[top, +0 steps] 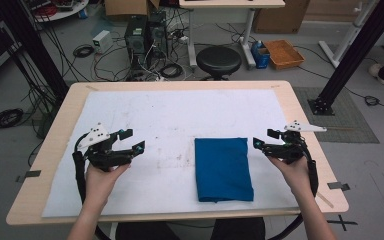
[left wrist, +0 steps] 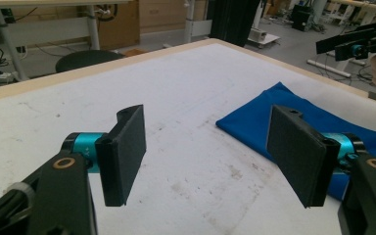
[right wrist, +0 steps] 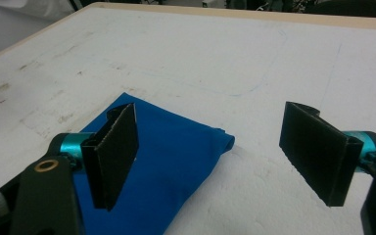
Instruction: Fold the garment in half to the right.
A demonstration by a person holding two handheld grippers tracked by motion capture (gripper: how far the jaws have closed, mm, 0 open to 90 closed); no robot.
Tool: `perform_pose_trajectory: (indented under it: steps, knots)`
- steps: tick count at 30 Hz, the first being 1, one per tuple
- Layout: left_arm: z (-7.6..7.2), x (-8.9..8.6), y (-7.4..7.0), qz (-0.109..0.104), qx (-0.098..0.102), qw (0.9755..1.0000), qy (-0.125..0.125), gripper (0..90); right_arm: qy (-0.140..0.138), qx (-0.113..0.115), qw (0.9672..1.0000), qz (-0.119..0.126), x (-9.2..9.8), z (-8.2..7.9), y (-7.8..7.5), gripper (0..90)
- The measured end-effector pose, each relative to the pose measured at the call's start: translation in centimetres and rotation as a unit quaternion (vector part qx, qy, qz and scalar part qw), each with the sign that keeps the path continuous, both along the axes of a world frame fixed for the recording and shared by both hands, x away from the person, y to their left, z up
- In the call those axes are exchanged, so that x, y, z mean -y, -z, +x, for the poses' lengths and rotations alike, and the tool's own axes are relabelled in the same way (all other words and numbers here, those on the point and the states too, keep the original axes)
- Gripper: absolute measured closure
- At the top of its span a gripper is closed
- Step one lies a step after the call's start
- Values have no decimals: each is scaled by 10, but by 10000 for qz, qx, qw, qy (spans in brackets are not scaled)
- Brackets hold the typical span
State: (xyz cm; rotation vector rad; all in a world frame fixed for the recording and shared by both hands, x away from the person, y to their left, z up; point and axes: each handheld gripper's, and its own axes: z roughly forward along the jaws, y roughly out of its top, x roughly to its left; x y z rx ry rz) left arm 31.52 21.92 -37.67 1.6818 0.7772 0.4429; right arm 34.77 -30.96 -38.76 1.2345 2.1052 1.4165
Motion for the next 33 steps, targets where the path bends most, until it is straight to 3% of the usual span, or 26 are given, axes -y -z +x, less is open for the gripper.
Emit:
perform_pose_trajectory:
  steps: [33]
  knots:
    - [3, 3, 0, 80, -57, 10000, -13, 311, 7, -9, 10000, 49, 8, -3, 0, 223]
